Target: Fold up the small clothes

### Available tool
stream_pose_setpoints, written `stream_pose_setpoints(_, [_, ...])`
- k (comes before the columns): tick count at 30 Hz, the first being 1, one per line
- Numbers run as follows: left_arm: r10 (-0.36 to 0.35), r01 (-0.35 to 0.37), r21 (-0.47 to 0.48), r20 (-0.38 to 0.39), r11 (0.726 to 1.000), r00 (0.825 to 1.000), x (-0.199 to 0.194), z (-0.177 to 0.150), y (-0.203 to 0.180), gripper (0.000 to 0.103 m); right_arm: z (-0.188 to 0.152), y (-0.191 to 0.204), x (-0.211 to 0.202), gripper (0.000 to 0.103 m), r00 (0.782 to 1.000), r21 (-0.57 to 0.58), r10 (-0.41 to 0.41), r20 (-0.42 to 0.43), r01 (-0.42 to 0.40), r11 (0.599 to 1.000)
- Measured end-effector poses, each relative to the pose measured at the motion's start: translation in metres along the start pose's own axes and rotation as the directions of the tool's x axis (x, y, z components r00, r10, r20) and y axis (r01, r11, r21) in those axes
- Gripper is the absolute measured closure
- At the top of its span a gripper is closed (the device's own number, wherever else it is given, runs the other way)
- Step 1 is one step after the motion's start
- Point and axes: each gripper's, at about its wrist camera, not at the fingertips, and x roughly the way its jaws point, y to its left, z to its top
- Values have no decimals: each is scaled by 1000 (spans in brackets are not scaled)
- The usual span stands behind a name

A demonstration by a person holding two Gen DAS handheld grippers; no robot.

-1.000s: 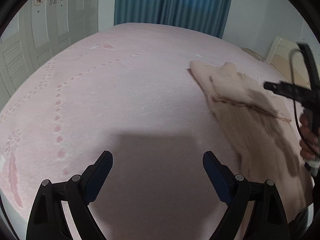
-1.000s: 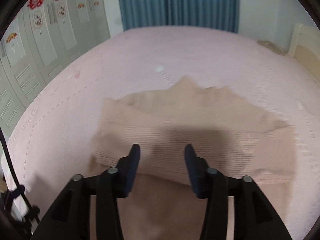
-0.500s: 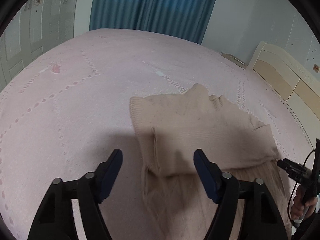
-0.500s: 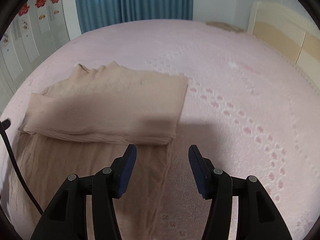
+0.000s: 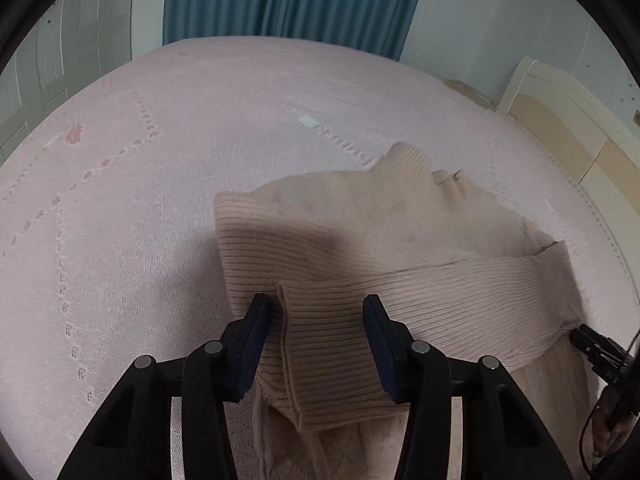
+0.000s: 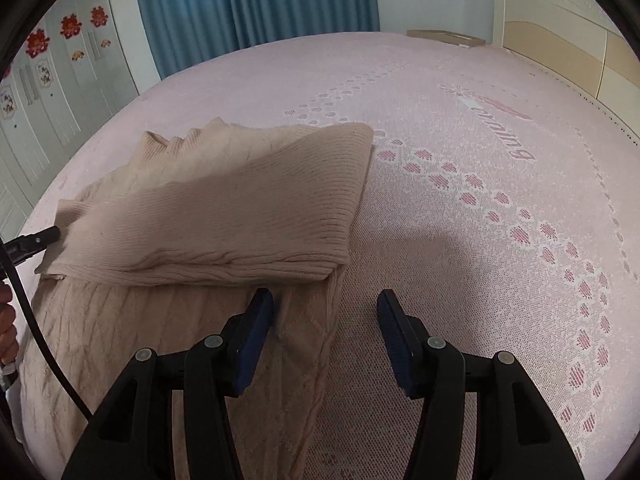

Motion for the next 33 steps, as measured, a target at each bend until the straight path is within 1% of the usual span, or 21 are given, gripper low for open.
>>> stream_pose_setpoints(2, [8,-8,-17,6,1000,1000,1,-1,0,65,0,1,0,49,1000,-5,-6,0,6,1000])
stream_pose_setpoints(3, [8,-7,-25,26,1000,1000,-2,-2,0,73,0,1,0,49,1000,-6,-7,0,7,1000])
stream_pose_setpoints(4, [13,-12,-19,40,1000,999,-4,0,-1,91,0,1,0,49,1000,-6,-7,0,7,1000])
stream_pose_setpoints(5, [13,-13,-12,52,1000,999,-6,2,-2,97,0,1,0,49,1000,-5,-6,0,6,1000])
stream_pose_setpoints(9, [-21,33,-75,154,997,988,-23,20,6,98,-1,2,-1,49,1000,-3,-2,5,2,1000])
stream_pose_setpoints(11, [-31,44,-79,168,996,985,-24,28,5,98,-1,2,-3,49,1000,-4,12,11,-12,1000])
stream_pose_setpoints(13, [-9,17,-53,156,998,988,-20,31,1,98,-2,2,-6,49,999,-7,42,26,-42,999])
stream_pose_setpoints(16, [49,-49,-3,116,999,992,-10,19,-3,97,-3,-1,-15,49,994,-1,84,68,-84,996])
stream_pose_setpoints(18, [56,-55,-7,92,998,994,-6,9,1,97,-2,-4,-19,49,990,11,115,85,-117,993])
stream_pose_setpoints(19, [55,-54,-15,97,998,994,-7,5,3,94,-1,-5,-21,49,988,15,123,90,-125,992])
stream_pose_setpoints(21, [57,-57,-9,106,998,993,-13,1,5,94,2,-7,-23,49,987,25,128,92,-131,991])
stream_pose_setpoints(22, [59,-59,-6,108,998,992,-16,1,6,92,7,-7,-23,49,988,29,122,90,-125,992])
stream_pose_setpoints(24, [68,-69,3,125,998,990,-23,2,6,79,14,-3,-19,49,993,11,93,78,-95,995])
stream_pose_setpoints(25, [74,-76,12,127,997,989,-25,1,5,64,19,0,-14,49,997,-9,45,68,-44,999])
stream_pose_setpoints(26, [84,-87,18,125,996,989,-24,1,5,51,22,1,-10,49,998,-17,25,64,-24,1000])
stream_pose_setpoints(28, [122,-124,10,117,992,986,-21,-5,7,50,24,3,9,49,999,-21,-33,9,33,999])
stream_pose_setpoints(29, [144,-145,5,91,989,985,-16,-10,8,50,24,3,14,49,999,-12,-36,-11,36,999])
stream_pose_setpoints(31, [130,-130,6,68,991,989,-11,-17,10,49,25,3,8,49,999,-5,-39,6,39,999])
stream_pose_setpoints(33, [119,-118,-13,80,993,990,-19,-20,12,50,24,3,1,49,999,-9,-44,12,44,999])
